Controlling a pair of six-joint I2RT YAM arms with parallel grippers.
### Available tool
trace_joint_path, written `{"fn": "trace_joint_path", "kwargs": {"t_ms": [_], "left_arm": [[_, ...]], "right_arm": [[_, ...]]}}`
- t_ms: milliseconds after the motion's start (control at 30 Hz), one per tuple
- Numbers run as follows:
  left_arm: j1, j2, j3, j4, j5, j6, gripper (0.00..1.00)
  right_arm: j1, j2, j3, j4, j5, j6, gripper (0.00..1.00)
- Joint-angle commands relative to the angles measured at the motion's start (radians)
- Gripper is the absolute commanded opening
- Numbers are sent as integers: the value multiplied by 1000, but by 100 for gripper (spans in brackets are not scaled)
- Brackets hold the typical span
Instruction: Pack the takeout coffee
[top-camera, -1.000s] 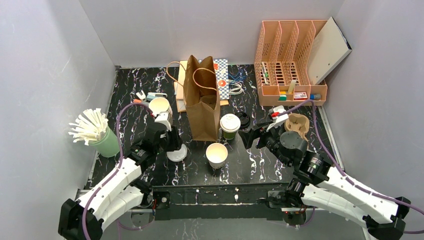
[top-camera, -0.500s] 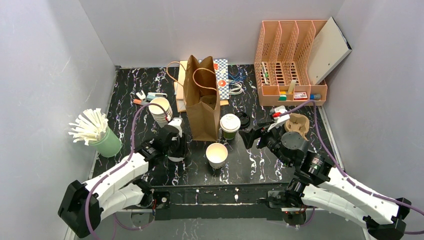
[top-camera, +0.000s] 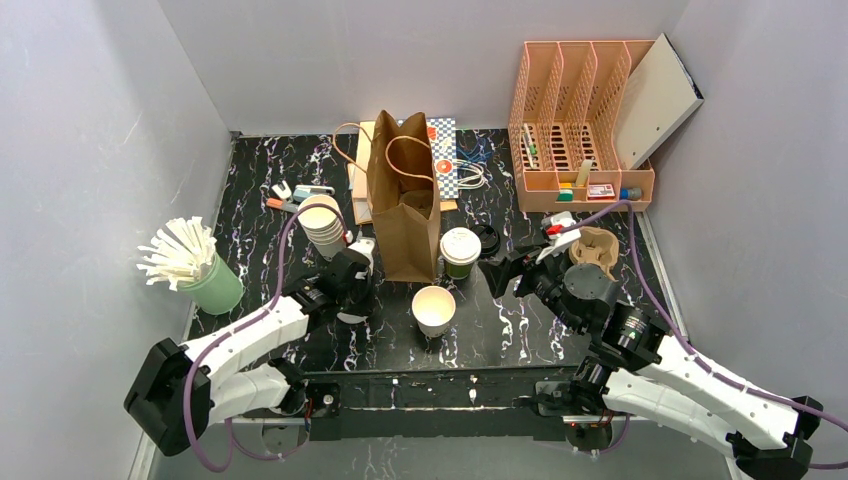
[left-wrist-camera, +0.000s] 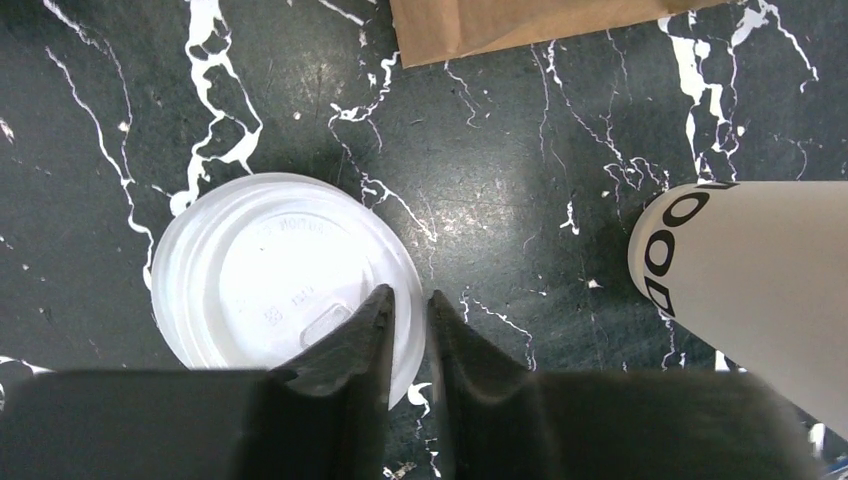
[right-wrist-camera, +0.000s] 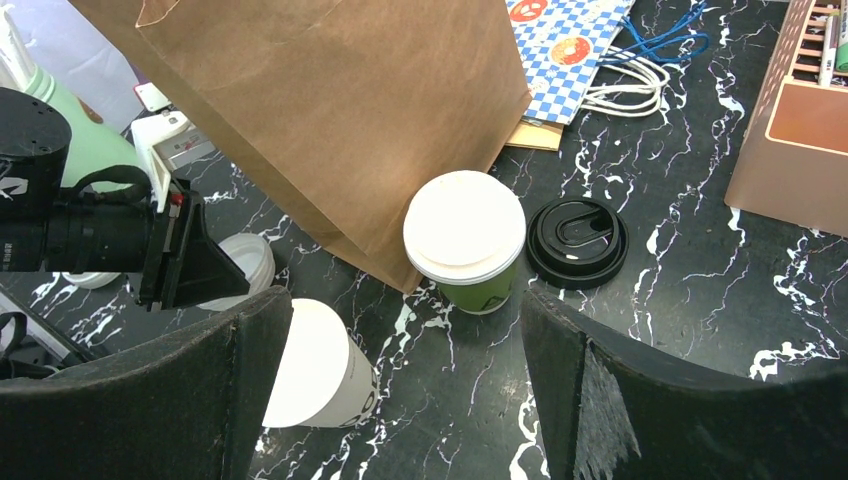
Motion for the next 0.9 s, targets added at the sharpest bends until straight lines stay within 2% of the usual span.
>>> {"fn": "trace_joint_path", "kwargs": {"t_ms": [0,33,167,267,467,500,567,600,633,767,867], "left_arm": [[-7,8,37,-39,-19,21,7],[-7,11,44,-45,-15,26,0],[-8,4,130,-137,-26,38,0],[-8,-59,208,-215,-45,42,0],[-7,-157,307,-295,6,19,0],[-7,-153,311,-303,15,25,2],[-7,-136,300,-302,23,40,27],[-7,-125,289,-298,17,44,35],[-7,-118,273,-287,15,47,39],[-8,-125,188,-205,-17,56,40],[-10,-135,120,-142,-34,71,28]], "right_arm": [[5,-9,9,32,8,-1,93],[4,-9,9,32,6,0,93],[4,-5,13,30,1,2,93],[4,4,22,28,-22,2,93],[5,45,33,54,-168,-3,93],[6,50,33,58,-177,0,94],[5,54,31,62,-183,5,94],[5,53,29,66,-185,7,94],[5,52,27,67,-185,9,94],[4,42,24,64,-182,17,94],[5,37,25,60,-181,19,94]]}}
